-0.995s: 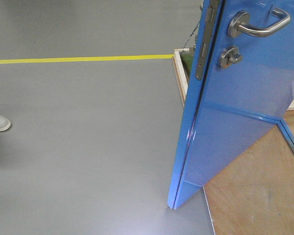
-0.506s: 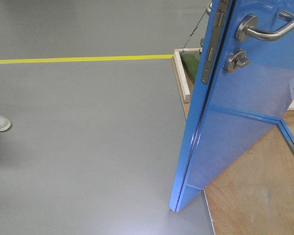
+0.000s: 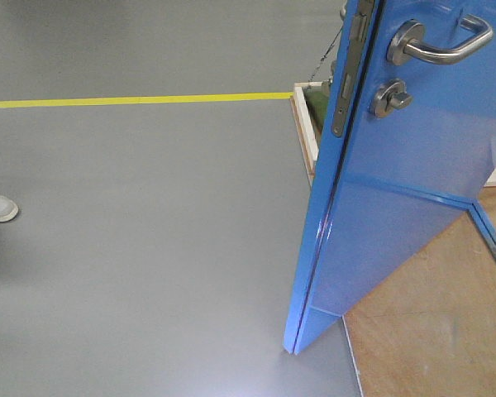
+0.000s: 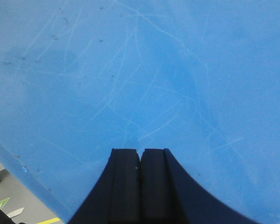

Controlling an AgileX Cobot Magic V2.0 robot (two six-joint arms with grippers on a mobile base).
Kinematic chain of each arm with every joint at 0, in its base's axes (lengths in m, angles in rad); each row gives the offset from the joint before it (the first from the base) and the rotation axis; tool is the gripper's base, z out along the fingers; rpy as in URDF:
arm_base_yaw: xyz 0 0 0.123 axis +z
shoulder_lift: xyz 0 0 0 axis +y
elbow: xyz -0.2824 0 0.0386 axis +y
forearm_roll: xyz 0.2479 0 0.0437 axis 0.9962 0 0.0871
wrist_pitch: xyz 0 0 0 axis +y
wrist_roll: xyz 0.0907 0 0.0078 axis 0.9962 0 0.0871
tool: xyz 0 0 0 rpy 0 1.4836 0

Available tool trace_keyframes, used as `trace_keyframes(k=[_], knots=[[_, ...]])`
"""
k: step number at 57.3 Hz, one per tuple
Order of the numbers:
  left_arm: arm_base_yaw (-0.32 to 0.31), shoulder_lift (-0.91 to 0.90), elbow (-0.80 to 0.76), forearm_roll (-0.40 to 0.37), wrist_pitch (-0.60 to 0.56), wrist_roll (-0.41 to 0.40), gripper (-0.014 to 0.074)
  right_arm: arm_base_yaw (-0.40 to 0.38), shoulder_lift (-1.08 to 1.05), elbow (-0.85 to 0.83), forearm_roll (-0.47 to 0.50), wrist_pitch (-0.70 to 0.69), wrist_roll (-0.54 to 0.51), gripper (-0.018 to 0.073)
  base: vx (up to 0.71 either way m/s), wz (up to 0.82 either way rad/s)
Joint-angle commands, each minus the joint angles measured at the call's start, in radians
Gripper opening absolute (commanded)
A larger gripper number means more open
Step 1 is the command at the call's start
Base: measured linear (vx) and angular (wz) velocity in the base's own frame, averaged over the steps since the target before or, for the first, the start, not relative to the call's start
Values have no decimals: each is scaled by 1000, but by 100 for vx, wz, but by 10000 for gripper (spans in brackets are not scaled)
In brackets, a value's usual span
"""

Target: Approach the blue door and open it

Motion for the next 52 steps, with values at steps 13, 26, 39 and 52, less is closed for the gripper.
trace_keyframes(k=[13, 26, 39, 52], knots=[[-6, -11, -26, -5, -77, -1, 73, 0, -29, -30, 8, -78, -10, 12, 0, 1], [-6, -11, -26, -5, -77, -1, 73, 0, -29, -30, 8, -78, -10, 12, 2, 3], [-6, -11, -26, -5, -77, -1, 73, 0, -29, -30, 8, -78, -10, 12, 6, 5], [-6, -11, -26, -5, -77, -1, 73, 0, -29, -30, 8, -78, -10, 12, 11, 10]])
